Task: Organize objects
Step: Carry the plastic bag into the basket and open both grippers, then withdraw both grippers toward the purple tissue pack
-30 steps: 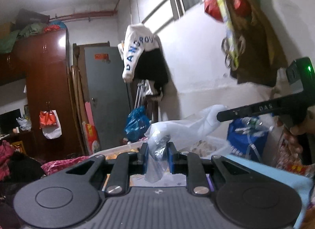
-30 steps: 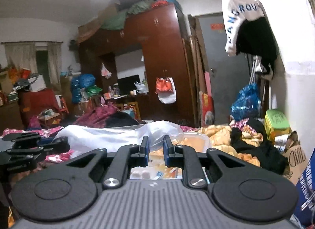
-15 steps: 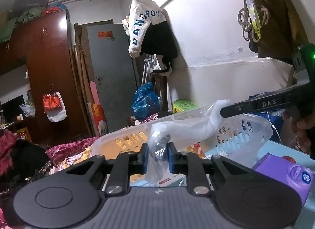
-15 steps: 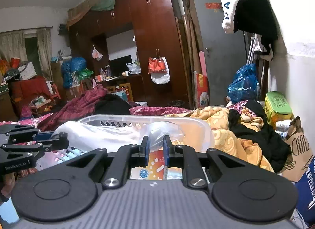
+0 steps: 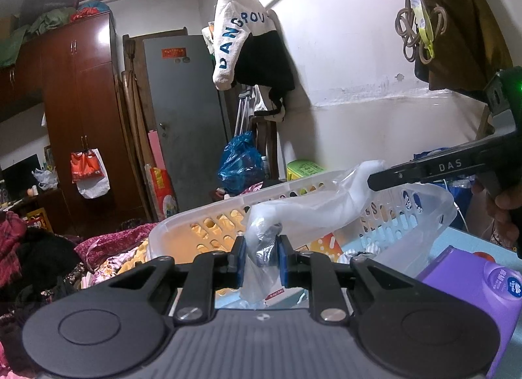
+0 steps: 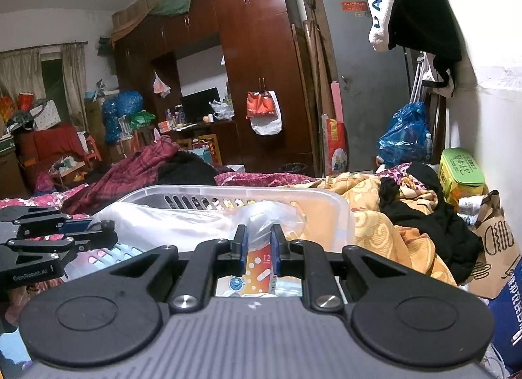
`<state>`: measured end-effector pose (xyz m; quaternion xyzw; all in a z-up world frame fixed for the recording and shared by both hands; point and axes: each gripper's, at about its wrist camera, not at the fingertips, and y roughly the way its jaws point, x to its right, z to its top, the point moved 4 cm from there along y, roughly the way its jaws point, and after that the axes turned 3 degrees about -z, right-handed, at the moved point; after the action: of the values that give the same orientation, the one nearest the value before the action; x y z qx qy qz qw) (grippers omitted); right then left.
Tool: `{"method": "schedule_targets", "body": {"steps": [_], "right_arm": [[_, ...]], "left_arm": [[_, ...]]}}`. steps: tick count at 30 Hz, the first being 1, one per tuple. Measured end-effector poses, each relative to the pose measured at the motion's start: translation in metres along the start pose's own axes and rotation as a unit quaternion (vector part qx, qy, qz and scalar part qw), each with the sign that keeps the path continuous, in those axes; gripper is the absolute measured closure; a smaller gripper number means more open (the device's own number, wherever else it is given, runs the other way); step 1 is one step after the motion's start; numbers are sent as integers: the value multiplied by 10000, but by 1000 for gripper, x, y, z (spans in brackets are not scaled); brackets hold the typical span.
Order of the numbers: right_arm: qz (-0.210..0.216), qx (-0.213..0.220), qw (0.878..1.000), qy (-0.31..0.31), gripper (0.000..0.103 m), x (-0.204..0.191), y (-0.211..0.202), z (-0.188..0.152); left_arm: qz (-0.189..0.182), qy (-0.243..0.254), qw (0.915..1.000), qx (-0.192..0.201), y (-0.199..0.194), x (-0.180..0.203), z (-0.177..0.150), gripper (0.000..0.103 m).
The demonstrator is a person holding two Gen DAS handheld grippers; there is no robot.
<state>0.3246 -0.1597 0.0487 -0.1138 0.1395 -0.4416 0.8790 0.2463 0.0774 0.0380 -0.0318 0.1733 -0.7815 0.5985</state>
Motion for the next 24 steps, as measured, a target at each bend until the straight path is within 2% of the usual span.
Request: {"method": "schedule_targets", "body": {"steps": [4,5,6,7,8,9,10,13,16,19,20,24], "right_arm": [[-22,-11,10000,-38,86,1,1,1],[-74,-6,9999,-86,85,0,2,2],[-122,65,9999,-85,76,0,0,2],[-190,165,9997,-46,57,1,-3,4],[-290,275,9992,-1,44,3,-6,6],[-318,357,9989,37,22,4,-10,7],[-333,463,9983,71,11,5,-15,8],[-475,592,9971,62,0,6,-30,11],[-507,548,9970,186,0,8,-51,7],[-310,614,9972,277,0,8,-82,-8],[-261,580,9976,278,0,8,-91,-15],[-134,535,9982,229,0,5,-124,-53]], "left_arm": [[-4,11,10000,-3,3,1,0,78],[82,53,9999,38,3,1,0,69],[261,129,9995,117,1,3,0,66],[499,229,9982,244,-2,5,0,53],[686,303,9965,378,-5,5,1,34],[714,322,9954,545,-11,5,3,25],[647,271,9951,691,-17,5,5,17],[652,106,9941,864,-36,5,13,16],[542,41,9942,925,-60,14,10,16],[462,41,9948,905,-90,31,-11,14],[419,-2,9951,891,-99,36,-20,11],[400,-299,9961,724,-124,52,-54,11]]}}
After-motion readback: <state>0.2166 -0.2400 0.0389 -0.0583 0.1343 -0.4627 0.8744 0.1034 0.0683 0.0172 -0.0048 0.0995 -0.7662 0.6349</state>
